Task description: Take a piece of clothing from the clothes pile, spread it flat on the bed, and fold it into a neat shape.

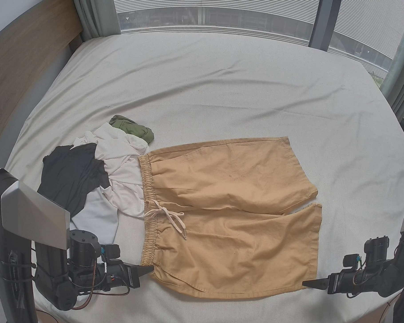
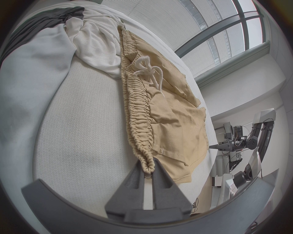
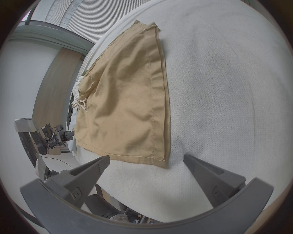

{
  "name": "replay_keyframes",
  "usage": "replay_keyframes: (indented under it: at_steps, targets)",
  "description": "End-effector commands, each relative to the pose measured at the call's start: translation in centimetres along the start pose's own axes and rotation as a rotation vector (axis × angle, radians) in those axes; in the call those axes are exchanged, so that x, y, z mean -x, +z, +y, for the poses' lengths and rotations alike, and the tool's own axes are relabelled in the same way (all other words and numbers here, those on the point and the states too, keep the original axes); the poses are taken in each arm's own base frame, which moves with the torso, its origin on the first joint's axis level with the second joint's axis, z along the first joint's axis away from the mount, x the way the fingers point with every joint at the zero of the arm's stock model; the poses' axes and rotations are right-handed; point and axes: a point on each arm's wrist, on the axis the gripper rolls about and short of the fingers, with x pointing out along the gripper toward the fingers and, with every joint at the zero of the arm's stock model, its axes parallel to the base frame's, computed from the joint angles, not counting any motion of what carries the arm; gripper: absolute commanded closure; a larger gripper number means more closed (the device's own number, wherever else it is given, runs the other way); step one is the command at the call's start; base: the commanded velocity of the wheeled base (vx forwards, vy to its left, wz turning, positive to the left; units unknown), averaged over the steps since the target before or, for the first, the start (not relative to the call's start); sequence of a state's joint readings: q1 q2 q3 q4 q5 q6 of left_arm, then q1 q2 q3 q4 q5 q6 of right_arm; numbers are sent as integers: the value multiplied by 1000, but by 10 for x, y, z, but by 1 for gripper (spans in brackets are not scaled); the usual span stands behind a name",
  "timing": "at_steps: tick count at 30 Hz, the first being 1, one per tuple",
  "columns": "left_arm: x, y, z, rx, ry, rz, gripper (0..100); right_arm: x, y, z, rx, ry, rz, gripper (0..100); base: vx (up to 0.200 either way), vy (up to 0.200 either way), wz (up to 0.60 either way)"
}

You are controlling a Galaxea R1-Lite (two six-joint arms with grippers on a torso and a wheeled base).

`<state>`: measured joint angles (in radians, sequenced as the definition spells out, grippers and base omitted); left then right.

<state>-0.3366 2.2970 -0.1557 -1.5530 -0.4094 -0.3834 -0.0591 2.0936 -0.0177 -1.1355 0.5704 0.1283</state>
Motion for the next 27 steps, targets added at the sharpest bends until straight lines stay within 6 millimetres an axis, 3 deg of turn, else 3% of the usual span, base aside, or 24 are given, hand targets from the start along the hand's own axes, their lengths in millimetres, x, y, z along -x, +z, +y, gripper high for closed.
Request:
replay_keyframes:
  at_steps: [1,10,11,27]
  targets:
    - [0,0,0,0,-1,-2,100,-8,-10,-2,-24,-5,61,0,0,0,0]
    - [0,0,0,-1,-2,-2,100,-11,-8,-2,-8,2,39,0,0,0,0]
    - [0,0,0,0,-1,-2,100,-11,-7,-2,-5,3,34,100,0,0,0]
    - [4,-2,-1,3,15,4,100,-7,-5,-1,-24,-4,20,100,0,0,0]
